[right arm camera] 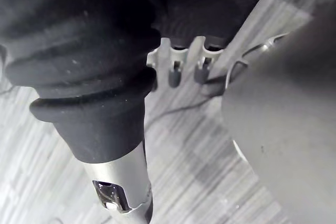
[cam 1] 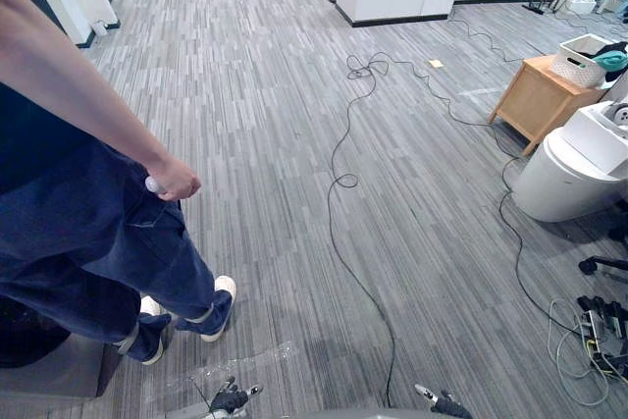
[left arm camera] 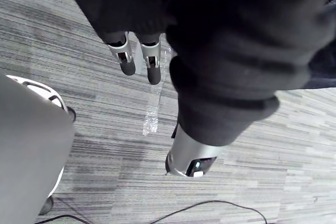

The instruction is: Organize washtable

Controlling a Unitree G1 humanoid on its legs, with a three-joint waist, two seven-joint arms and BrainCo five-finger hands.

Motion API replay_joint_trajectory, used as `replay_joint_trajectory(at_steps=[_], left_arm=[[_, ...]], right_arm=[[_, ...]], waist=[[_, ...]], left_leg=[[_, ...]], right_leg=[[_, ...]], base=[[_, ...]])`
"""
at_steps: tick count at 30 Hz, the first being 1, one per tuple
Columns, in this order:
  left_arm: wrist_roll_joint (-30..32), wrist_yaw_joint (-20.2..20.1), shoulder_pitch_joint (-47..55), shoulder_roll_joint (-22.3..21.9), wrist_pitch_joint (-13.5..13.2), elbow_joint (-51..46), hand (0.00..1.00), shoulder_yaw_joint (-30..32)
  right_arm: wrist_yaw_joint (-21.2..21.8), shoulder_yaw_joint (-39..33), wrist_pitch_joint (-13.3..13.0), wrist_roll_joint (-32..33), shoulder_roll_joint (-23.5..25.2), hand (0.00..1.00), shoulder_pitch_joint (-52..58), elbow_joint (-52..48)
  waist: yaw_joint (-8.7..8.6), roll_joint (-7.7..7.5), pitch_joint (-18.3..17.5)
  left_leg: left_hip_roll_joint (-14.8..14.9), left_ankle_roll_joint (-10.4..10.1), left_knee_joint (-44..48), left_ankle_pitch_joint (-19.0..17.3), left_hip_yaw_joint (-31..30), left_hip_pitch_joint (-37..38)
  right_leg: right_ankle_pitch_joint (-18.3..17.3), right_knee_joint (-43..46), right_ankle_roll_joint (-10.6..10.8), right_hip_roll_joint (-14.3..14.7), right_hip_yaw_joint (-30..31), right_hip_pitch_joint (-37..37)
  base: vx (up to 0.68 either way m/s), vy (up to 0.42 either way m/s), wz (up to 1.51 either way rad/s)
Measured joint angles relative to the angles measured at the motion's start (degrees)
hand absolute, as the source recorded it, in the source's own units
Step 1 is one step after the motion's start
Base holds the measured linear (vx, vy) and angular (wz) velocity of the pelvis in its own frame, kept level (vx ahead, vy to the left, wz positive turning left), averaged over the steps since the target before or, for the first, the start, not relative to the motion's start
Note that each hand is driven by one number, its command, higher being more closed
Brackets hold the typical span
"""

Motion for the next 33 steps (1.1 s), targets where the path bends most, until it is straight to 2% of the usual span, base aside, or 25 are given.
replay_joint_trajectory(at_steps=[4,5,14,24,32,33], left_arm=[[-0.01,-0.48,-0.47,0.02,0.05,0.72,0.0,0.33],[-2.41,-0.49,-1.31,1.68,1.24,1.0,0.0,-1.03],[-2.4,-0.38,-1.27,1.81,0.85,1.0,0.0,-1.61],[-2.25,2.37,-0.7,2.27,-3.45,0.88,0.0,-5.53],[-2.25,3.45,-0.69,2.84,-4.75,0.3,0.0,-9.25],[-1.73,3.43,-0.69,3.01,-4.73,0.23,0.0,-9.61]], right_arm=[[0.0,-1.27,0.68,-0.03,-0.12,0.0,-0.8,1.49],[0.0,1.24,1.06,-0.04,-0.02,0.0,-2.35,2.06],[-0.12,2.14,0.51,1.05,-0.01,0.0,-2.11,2.04],[-1.64,12.83,-4.03,9.12,-0.64,0.0,-0.54,0.92],[-1.77,16.81,-4.43,6.3,-1.33,0.0,-0.7,0.21],[-1.78,16.71,-4.42,5.05,-1.18,0.0,-0.86,-0.05]], waist=[[0.01,-0.13,0.04],[-0.19,-2.15,1.57],[-0.21,-2.19,1.55],[-0.39,-2.31,1.44],[-0.36,-2.32,1.43],[-0.61,-2.52,1.62]], left_leg=[[0.02,0.0,-0.35,0.0,-0.16,0.15],[1.91,-2.21,-11.46,9.76,-1.95,0.61],[1.93,-2.22,-11.47,9.76,-1.78,0.64],[2.0,-2.24,-11.99,9.78,-0.27,0.65],[1.32,-2.38,-12.05,10.19,-2.73,-0.24],[0.75,-2.31,-12.05,9.86,-3.68,-0.37]], right_leg=[[0.0,-0.02,0.0,0.15,0.14,0.0],[-2.83,1.35,2.7,-2.98,3.86,1.0],[-2.83,1.4,2.71,-2.98,3.94,0.96],[-2.83,2.57,2.7,-3.04,4.9,-0.18],[-3.33,3.2,3.31,-3.89,2.13,-0.05],[-5.17,6.09,3.79,-5.35,0.57,-0.39]], base=[[0.0,-0.001,0.01],[0.0,0.0,0.0],[0.0,0.0,0.0],[-0.02,-0.017,-0.06],[-0.02,-0.041,0.18],[0.0,-0.009,0.47]])
